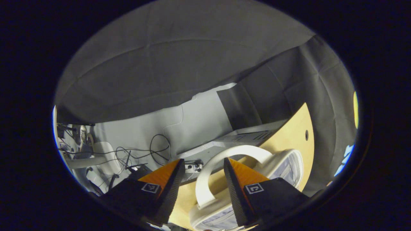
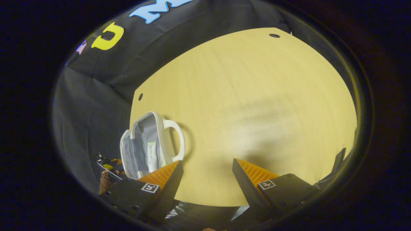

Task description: First open the suitcase, pack the skin care products into it, and then close the suitcase.

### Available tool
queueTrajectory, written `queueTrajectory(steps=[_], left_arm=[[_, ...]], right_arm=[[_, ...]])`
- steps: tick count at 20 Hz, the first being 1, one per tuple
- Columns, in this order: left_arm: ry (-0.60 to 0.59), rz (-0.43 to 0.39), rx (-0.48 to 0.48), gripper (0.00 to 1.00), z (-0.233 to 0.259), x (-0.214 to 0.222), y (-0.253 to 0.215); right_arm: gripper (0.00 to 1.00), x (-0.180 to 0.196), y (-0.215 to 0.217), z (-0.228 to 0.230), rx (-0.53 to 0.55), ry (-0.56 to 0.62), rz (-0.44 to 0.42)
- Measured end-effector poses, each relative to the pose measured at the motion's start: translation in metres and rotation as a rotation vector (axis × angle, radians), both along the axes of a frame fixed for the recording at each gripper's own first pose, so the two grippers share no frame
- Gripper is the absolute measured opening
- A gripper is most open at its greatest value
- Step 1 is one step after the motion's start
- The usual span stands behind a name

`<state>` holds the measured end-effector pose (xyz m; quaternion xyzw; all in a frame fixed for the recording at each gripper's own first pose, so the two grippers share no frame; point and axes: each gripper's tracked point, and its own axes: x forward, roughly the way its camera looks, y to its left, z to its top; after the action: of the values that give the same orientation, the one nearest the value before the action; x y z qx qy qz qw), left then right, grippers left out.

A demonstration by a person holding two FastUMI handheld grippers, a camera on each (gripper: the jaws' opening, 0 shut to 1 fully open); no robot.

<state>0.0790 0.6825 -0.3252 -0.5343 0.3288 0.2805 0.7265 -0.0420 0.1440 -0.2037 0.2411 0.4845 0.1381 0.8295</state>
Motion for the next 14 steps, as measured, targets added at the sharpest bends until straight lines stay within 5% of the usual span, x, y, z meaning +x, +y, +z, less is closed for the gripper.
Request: queueTrajectory(steps=[7, 11, 14], left_arm=[[-0.07, -0.066, -0.121, 0.74, -0.012, 0.017, -0.027], [-0.23, 0.009, -0.215, 0.74, -0.006, 0.041, -0.02], [-0.331, 0.046, -0.174, 0.29, 0.02, 0.041, -0.013]], right_arm=[[0.95, -0.009, -0.018, -0.008, -0.042, 0.042, -0.027], [0.95, -0.007, -0.002, -0.008, 0.013, 0.069, -0.034], [0.95, -0.011, 0.006, -0.013, 0.009, 0.073, -0.004]])
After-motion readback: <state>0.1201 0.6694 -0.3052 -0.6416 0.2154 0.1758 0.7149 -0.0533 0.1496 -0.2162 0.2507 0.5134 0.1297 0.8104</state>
